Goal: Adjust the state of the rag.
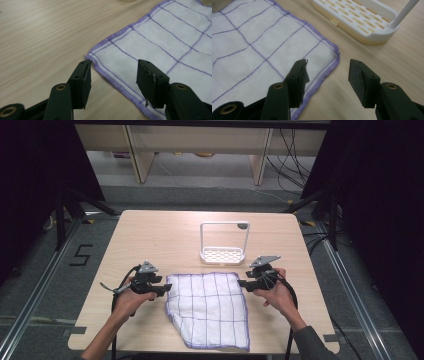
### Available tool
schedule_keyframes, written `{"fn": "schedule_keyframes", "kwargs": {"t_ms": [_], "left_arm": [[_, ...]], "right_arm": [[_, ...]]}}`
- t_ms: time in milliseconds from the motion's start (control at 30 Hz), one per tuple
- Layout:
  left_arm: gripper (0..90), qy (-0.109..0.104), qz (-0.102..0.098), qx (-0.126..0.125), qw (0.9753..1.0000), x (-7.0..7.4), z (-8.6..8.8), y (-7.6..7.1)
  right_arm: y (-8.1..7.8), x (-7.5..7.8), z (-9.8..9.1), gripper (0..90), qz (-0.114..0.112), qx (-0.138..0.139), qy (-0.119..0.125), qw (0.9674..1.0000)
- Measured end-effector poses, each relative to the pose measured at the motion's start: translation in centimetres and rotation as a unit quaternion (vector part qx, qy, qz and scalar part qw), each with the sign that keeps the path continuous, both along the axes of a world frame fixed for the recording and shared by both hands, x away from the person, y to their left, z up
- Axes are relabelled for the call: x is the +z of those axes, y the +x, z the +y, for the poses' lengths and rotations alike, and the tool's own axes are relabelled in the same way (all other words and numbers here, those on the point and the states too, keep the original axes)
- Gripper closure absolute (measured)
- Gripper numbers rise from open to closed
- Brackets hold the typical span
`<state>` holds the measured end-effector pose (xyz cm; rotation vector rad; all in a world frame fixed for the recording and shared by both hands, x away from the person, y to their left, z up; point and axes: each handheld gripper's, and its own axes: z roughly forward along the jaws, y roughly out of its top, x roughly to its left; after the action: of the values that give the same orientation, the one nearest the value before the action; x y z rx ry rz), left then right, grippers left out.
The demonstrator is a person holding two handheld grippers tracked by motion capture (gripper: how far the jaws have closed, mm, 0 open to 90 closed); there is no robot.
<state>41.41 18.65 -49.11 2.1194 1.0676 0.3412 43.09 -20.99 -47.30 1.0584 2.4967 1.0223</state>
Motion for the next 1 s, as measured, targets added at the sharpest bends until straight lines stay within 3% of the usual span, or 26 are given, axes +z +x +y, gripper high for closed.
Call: {"fn": "schedule_keyframes", "kwargs": {"t_ms": [200, 233, 400, 467, 567, 700, 867, 967, 1000], "left_arm": [[42.3, 0.020, 0.000, 0.003, 0.9998, -0.1, -0.6, 1.7], [41.6, 0.027, 0.000, 0.002, 0.9996, -0.1, -0.5, 2.0], [38.6, 0.022, 0.005, 0.014, 0.9996, -0.6, -0.8, 2.7], [38.2, 0.021, 0.010, 0.013, 0.9996, -0.8, -0.9, 2.9], [37.7, 0.024, 0.011, 0.012, 0.9996, -1.0, -1.2, 3.1], [37.5, 0.019, 0.013, 0.007, 0.9997, -0.8, -1.3, 3.6], [39.1, 0.033, 0.016, 0.000, 0.9993, -1.0, -1.6, 3.9], [39.0, 0.032, 0.019, 0.003, 0.9993, -1.3, -1.8, 3.9], [39.0, 0.046, 0.020, -0.006, 0.9987, -1.6, -1.8, 4.1]], "right_arm": [[1.5, -0.5, 0.4, 49.2, 0.015, -0.020, -0.023, 0.9994], [1.7, -0.7, 0.5, 49.3, 0.005, -0.022, -0.017, 0.9996], [2.3, -0.7, 1.0, 49.4, 0.017, -0.021, -0.024, 0.9994], [2.6, -0.8, 1.3, 49.4, 0.009, -0.025, -0.020, 0.9994], [2.9, -0.5, 1.6, 50.7, 0.019, -0.021, -0.027, 0.9992], [3.2, -0.7, 1.7, 52.6, 0.007, -0.019, -0.025, 0.9995], [3.4, -1.0, 2.2, 53.8, 0.021, -0.012, -0.030, 0.9993], [3.6, -1.4, 2.6, 53.9, 0.016, -0.011, -0.035, 0.9992], [3.7, -1.4, 3.1, 53.8, 0.022, -0.002, -0.038, 0.9990]]}}
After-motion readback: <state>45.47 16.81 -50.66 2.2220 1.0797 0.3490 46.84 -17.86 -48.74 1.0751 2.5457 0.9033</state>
